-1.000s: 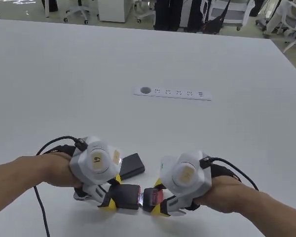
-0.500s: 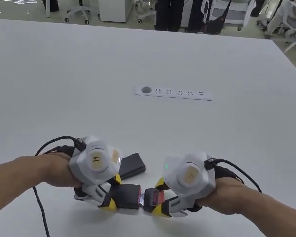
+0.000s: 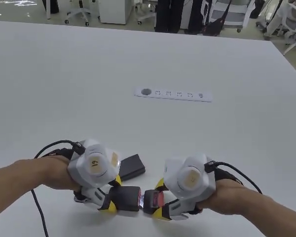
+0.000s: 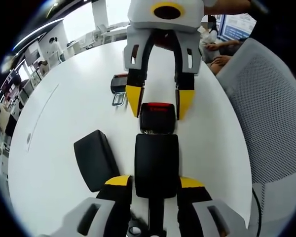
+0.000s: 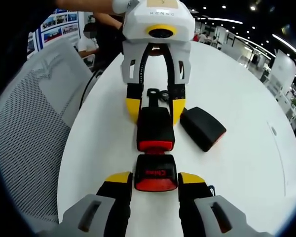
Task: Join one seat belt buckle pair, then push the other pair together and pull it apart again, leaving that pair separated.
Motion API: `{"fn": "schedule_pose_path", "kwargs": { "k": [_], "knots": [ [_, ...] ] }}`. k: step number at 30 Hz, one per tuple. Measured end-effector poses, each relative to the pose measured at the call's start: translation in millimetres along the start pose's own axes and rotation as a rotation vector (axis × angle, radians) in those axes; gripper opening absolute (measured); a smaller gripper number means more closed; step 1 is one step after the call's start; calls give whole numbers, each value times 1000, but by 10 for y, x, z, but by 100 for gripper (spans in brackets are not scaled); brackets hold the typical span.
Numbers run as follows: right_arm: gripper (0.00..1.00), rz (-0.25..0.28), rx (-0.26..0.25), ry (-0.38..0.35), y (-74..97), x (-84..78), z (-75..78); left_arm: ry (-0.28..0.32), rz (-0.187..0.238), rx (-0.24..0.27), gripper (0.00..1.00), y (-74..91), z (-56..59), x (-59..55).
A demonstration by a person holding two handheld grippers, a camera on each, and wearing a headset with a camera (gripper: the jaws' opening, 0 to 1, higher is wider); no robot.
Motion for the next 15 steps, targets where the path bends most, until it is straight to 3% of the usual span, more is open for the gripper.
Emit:
{"fn": "schedule_pose_path", "kwargs": {
  "k": [3, 15],
  "knots": [
    [37, 2, -8, 3, 23, 7, -3, 18, -14, 10, 42, 8, -13, -8],
    [45, 17, -45, 1, 196, 11, 58, 74, 27, -1, 45, 138, 6, 27]
  ]
}}
Point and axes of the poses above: the centre of the closed fingertips' face, and the gripper's own axes: y roughly backward along the fingers, z roughly to its right, x roughly out of its top, the point moved 10 cm from there along y, roughly backward along the fingers, and after that the axes turned 15 degrees about y, right-handed, at the moved point
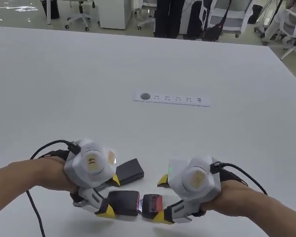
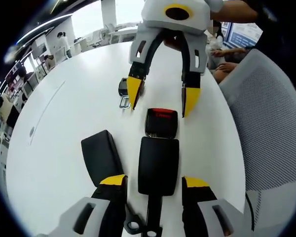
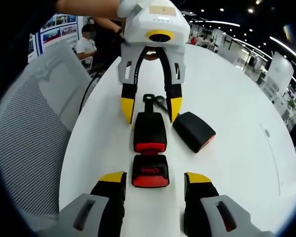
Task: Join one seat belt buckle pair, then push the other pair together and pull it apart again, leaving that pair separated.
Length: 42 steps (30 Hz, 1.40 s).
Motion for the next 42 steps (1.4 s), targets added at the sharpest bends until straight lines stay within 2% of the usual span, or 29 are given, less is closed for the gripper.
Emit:
{"fn": "schedule_pose_path", "kwargs": {
  "k": [6, 12, 14, 16, 20, 24, 29, 32, 42],
  "knots": [
    [46, 13, -13, -5, 115, 5, 75, 30, 14, -13, 46, 104, 17, 48],
    [47, 7, -29, -3, 187, -48, 175, 52, 37, -9, 47, 158, -94, 34],
    [47, 4, -32, -3, 215, -40, 194, 60, 46, -6, 47, 179, -88, 57],
    [48, -1, -36, -1, 248, -52, 226, 71, 60, 0, 47, 204, -160, 53],
    [48, -10, -42, 1, 303, -84, 272, 91, 80, 12, 48, 265, -206, 115],
    [48, -23, -44, 5, 358, -129, 325, 119, 106, 35, 48, 293, -340, 154],
    [48, -39, -39, 17, 402, -195, 380, 132, 103, 59, 48, 309, -397, 247],
    [48, -52, -36, 21, 426, -257, 419, 133, 91, 77, 47, 296, -471, 281],
    [46, -104, 6, 28, 434, -452, 472, 139, 54, 100, 45, 185, -542, 405]
  ]
}}
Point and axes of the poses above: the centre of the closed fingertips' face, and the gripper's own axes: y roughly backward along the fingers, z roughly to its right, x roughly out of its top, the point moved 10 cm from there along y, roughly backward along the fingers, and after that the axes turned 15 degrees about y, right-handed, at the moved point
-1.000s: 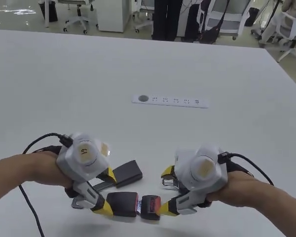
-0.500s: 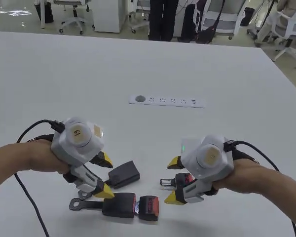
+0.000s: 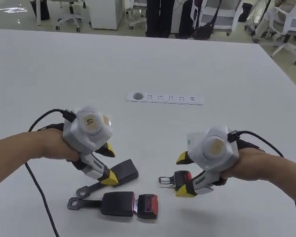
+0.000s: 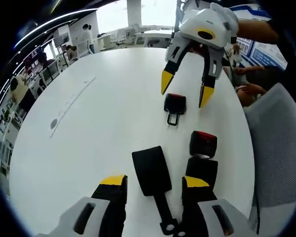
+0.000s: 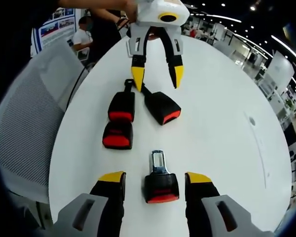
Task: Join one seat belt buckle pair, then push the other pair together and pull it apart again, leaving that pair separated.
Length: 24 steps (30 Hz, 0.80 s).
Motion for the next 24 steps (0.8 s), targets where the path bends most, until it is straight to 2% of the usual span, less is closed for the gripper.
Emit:
{"fn": "schedule_pose_path", "kwargs": {
  "k": [6, 10, 14, 16, 21, 24],
  "knots": [
    [44, -29, 22, 11, 7, -78, 34, 17, -28, 9, 43, -89, -4, 42],
    [43, -53, 39, 19, -21, -166, 51, 28, -63, 4, 42, -158, -15, 59],
    [42, -68, 52, 17, -51, -206, 59, 29, -100, 28, 39, -218, -33, 53],
    [41, -72, 55, 14, -71, -222, 68, 53, -114, 13, 38, -230, -8, 57],
    [37, -75, 63, 4, -113, -237, 84, 40, -137, 3, 35, -307, -9, 27],
    [36, -84, 69, 1, -134, -247, 77, 30, -142, -7, 34, -299, -23, 21]
  ]
}}
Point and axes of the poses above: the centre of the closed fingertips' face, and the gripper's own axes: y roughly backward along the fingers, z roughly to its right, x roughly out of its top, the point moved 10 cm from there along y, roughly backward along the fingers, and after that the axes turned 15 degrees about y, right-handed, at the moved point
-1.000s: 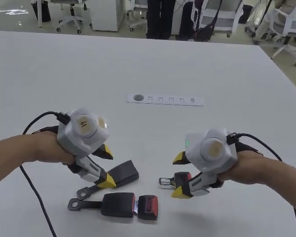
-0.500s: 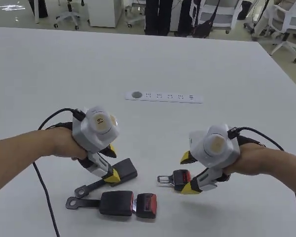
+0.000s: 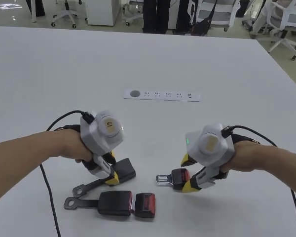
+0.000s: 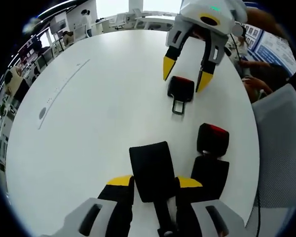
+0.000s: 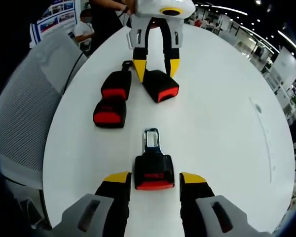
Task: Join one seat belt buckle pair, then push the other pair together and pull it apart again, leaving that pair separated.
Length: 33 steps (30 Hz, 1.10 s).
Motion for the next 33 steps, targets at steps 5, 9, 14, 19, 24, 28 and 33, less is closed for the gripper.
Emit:
{"fn": "schedule_pose_path", "kwargs": {
  "k": [5, 9, 14, 19, 24, 28, 33],
  "knots": [
    [32, -21, -5, 0, -10, -21, 0, -32, -11, -16, 33, -3, 21, -16],
    [31, -25, -5, 5, -12, -36, -10, -75, -13, -21, 32, -5, 32, -29],
    [31, -21, -9, 6, -11, -27, -22, -142, -22, -35, 32, -11, 12, -24],
    [31, -13, -15, -5, -18, -39, -38, -194, -41, -47, 32, -19, -2, -9],
    [30, -7, -17, -8, -26, -27, -46, -248, -54, -51, 31, -23, 16, -1],
    [30, -5, -16, -22, -16, -23, -44, -256, -57, -52, 31, -25, 20, 2],
    [30, -6, -17, -28, -15, -10, -47, -274, -63, -58, 31, -34, 5, 9]
  ]
}}
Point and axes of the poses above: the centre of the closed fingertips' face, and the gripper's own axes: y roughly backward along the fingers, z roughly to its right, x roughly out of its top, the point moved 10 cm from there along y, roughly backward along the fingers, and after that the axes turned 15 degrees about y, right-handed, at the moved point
